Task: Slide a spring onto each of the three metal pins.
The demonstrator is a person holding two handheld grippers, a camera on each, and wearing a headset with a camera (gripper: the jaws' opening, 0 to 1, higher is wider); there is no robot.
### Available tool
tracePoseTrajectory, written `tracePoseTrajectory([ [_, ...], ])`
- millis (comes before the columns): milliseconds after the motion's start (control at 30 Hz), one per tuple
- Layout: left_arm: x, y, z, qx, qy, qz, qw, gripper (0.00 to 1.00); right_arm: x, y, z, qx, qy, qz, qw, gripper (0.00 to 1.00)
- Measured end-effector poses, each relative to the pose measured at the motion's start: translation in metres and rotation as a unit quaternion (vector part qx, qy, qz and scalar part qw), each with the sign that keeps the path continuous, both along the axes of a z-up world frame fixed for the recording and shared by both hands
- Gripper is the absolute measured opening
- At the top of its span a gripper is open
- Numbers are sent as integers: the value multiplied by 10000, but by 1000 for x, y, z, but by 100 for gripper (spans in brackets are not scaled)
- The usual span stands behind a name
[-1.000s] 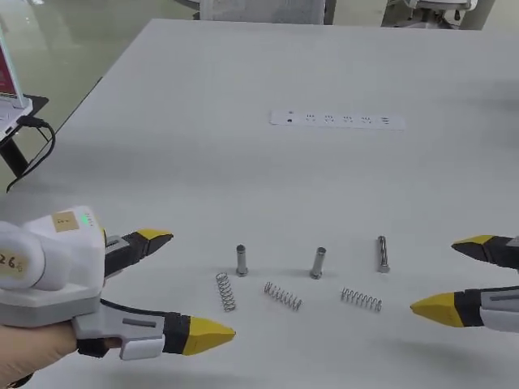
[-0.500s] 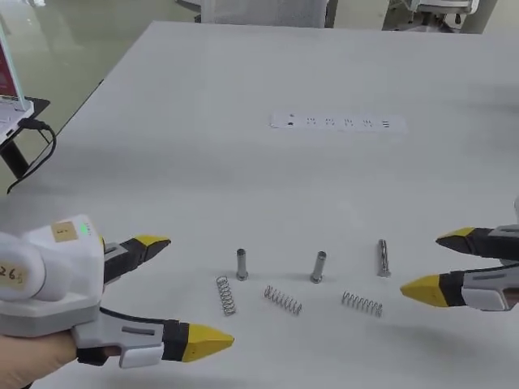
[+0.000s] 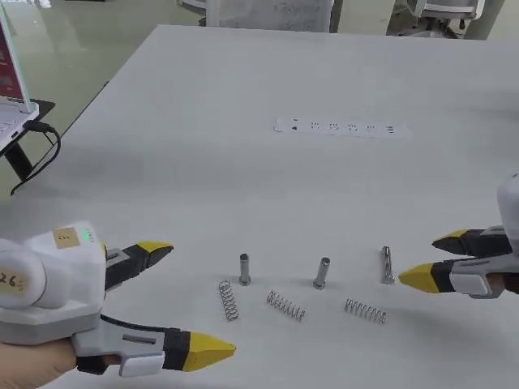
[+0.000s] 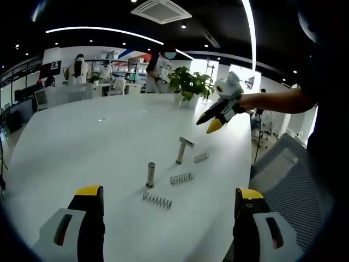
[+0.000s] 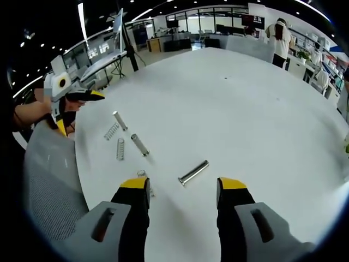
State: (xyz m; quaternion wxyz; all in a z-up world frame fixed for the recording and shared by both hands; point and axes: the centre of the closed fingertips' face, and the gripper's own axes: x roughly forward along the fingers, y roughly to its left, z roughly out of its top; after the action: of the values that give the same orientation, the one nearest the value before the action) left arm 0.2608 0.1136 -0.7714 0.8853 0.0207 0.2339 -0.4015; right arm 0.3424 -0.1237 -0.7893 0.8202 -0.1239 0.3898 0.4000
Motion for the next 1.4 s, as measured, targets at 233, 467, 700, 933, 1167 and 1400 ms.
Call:
tracePoseTrajectory([
  [233, 1, 3, 0, -9, -15, 28, 10000, 97, 9, 8, -6, -62, 195, -120, 9997, 41],
  [467, 1, 6, -1, 1, -5, 53, 10000, 97, 16, 9, -15, -157, 402, -325, 9985, 34],
  [700, 0, 7, -2, 6, 5, 47, 10000, 97, 24, 11, -23, -178, 680, -564, 9959, 25],
  [933, 0, 8, -3, 12, 17, 48, 10000, 96, 29, 13, -34, -146, 1026, -917, 9904, 22],
  [1167, -1, 10, -4, 18, 36, 70, 10000, 96, 36, 16, -42, -114, 1174, -1194, 9858, 22],
  [1400, -1, 10, -4, 3, 43, 73, 10000, 96, 38, 15, -50, -217, 1320, -1383, 9813, 20],
])
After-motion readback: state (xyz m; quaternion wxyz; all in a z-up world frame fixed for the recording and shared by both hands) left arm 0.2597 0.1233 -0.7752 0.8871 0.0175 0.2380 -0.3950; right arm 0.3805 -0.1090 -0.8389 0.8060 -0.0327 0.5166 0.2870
